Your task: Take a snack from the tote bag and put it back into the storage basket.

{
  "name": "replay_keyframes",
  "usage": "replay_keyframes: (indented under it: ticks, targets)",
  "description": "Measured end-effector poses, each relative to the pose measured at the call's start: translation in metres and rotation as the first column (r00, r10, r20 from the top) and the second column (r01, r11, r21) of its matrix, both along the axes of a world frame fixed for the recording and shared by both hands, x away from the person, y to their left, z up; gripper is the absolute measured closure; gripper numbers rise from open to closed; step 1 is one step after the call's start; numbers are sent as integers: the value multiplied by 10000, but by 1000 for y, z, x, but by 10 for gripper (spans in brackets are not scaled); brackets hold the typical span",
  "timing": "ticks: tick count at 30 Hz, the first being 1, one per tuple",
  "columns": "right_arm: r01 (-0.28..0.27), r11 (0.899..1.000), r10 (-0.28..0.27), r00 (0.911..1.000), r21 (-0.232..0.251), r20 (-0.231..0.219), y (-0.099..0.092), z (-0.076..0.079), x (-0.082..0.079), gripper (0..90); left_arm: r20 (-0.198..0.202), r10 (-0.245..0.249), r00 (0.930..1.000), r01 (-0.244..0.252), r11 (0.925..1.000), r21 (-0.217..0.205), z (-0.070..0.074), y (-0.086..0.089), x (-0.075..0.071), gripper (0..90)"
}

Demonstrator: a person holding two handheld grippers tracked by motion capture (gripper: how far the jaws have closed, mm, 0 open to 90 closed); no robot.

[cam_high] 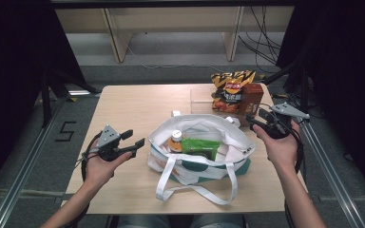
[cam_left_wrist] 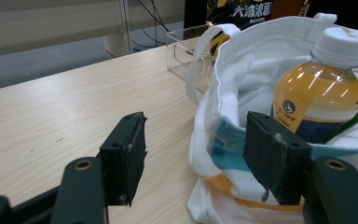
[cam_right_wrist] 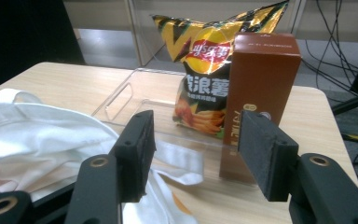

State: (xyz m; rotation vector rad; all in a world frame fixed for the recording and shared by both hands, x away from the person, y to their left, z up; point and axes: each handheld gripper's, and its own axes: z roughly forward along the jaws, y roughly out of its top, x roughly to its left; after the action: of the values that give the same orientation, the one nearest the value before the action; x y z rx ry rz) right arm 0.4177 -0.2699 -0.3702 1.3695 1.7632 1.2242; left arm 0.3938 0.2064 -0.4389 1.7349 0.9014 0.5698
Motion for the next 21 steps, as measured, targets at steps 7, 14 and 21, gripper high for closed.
replay_keyframes:
  ticks: [7, 14, 21]
  targets:
    - [-274, 9995, 272, 9995, 175, 133, 2, -1, -7, 468, -13, 11, 10000, -11, 10000, -16, 0, 0, 0, 385]
    - [-752, 9969, 747, 9969, 225, 232, 9, -2, -20, 494, 50, -1, 10000, 1, 10000, -9, 3, -4, -3, 384]
    - [-1257, 9914, 1257, 9921, 374, 24, 18, -4, -33, 517, 36, -64, 10000, 65, 10000, -29, 1, -3, -2, 384]
